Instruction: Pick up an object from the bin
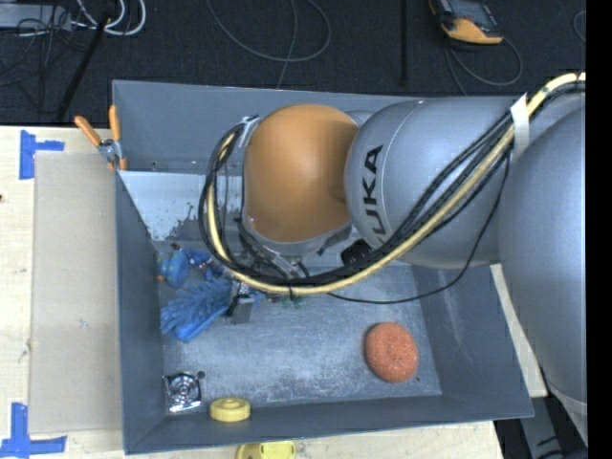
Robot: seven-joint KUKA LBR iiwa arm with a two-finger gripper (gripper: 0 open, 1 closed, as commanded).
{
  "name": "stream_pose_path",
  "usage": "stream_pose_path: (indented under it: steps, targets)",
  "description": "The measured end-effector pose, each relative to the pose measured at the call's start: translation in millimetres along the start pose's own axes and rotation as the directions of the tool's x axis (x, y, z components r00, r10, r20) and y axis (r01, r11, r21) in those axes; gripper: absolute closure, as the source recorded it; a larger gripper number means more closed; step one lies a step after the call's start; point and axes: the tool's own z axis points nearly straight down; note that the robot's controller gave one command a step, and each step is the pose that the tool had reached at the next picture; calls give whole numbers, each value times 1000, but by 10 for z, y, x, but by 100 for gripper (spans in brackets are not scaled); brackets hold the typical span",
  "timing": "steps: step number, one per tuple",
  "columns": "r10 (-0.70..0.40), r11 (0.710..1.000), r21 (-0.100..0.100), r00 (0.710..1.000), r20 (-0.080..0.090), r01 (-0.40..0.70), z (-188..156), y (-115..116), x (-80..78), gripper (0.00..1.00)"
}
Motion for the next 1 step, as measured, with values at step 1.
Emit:
stream_pose_path:
  steps: [1]
  targets:
    - [-7,1000,-2,1000,6,7,-634,-85,-105,100]
